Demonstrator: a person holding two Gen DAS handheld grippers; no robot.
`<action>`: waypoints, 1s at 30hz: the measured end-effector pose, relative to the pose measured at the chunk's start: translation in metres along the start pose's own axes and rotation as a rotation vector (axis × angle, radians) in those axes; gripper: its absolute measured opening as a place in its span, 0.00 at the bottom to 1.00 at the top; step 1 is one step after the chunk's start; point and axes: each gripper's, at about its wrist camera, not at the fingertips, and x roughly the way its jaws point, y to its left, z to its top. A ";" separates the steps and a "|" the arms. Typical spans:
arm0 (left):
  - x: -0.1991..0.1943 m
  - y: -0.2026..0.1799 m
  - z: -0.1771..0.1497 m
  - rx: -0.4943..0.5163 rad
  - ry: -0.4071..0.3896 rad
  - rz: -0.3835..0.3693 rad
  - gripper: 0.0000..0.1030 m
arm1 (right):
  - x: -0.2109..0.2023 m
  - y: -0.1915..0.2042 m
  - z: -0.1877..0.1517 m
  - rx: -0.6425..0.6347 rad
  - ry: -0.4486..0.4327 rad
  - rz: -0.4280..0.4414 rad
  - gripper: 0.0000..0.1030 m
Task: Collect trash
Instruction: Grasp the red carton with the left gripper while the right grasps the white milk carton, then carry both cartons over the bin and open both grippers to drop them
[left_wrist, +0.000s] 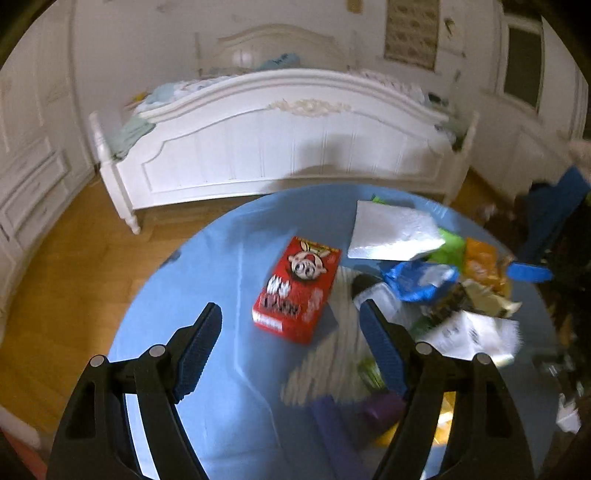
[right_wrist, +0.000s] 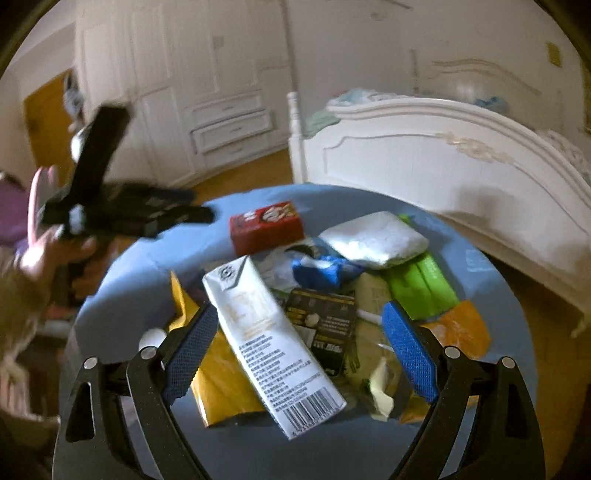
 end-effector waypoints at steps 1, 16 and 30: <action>0.010 -0.003 0.004 0.017 0.019 0.007 0.74 | 0.003 0.002 0.000 -0.026 0.013 0.016 0.87; 0.074 -0.005 0.011 0.021 0.150 -0.058 0.53 | 0.024 0.020 0.000 0.001 0.062 0.060 0.45; -0.038 0.021 -0.005 -0.158 -0.134 -0.051 0.51 | -0.012 0.015 0.018 0.224 -0.057 0.134 0.43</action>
